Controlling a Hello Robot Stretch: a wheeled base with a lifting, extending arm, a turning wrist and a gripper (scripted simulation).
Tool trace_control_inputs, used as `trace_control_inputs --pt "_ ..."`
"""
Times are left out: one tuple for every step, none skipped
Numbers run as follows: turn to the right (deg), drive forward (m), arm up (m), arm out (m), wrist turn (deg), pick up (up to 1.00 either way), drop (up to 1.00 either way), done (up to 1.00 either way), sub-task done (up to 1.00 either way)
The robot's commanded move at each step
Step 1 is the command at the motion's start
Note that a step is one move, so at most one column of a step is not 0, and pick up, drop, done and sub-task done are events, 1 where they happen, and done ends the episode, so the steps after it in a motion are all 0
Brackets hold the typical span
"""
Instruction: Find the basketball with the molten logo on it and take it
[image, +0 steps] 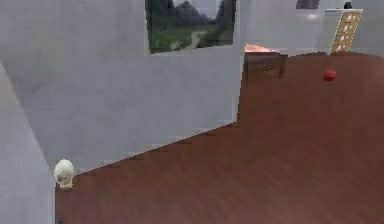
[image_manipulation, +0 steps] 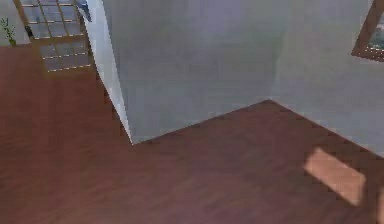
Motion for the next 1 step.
trace_control_inputs --pt "45.0 0.0 0.0 0.0 0.0 0.0 0.0 0.0 0.0"
